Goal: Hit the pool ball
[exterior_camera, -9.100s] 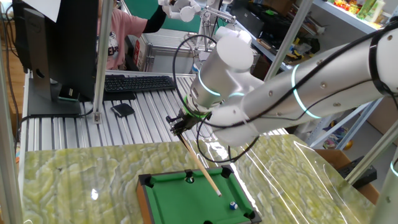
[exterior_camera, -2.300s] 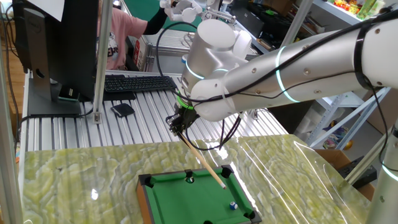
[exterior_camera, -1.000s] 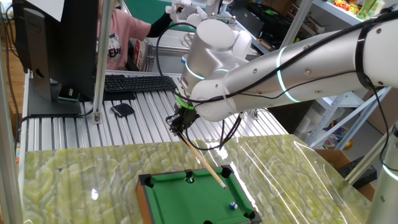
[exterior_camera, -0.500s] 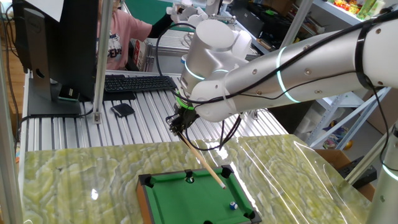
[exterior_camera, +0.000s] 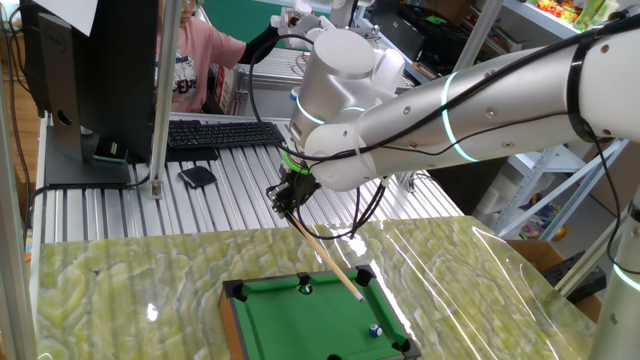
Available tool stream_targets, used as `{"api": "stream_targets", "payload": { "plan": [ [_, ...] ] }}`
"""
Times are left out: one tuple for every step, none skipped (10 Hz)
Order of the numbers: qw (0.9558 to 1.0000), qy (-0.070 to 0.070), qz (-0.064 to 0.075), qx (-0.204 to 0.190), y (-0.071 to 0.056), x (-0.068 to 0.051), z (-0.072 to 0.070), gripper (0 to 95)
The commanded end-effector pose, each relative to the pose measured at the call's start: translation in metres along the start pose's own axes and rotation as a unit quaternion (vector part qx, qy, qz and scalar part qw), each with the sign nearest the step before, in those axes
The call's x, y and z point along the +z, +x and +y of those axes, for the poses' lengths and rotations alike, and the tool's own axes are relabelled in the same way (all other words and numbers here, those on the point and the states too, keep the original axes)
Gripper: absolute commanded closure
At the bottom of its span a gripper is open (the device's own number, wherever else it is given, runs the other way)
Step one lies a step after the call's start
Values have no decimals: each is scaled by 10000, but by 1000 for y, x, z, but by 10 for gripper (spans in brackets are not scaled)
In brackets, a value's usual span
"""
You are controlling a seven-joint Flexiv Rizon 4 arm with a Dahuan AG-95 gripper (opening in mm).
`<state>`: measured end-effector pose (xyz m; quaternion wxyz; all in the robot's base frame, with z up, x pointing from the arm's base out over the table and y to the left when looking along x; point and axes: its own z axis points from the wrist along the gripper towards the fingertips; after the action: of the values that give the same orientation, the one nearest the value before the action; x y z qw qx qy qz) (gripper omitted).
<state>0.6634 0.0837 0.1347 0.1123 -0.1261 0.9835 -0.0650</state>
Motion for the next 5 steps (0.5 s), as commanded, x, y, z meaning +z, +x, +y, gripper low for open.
{"api": "stream_targets", "payload": {
  "plan": [
    [10000,-6,25,45,1,-1,0,950],
    [10000,-9,36,81,1,-1,0,950],
    [10000,-15,32,43,1,-1,0,950],
    [10000,-12,32,26,1,-1,0,950],
    [10000,-28,31,4,1,-1,0,950]
  ]
}}
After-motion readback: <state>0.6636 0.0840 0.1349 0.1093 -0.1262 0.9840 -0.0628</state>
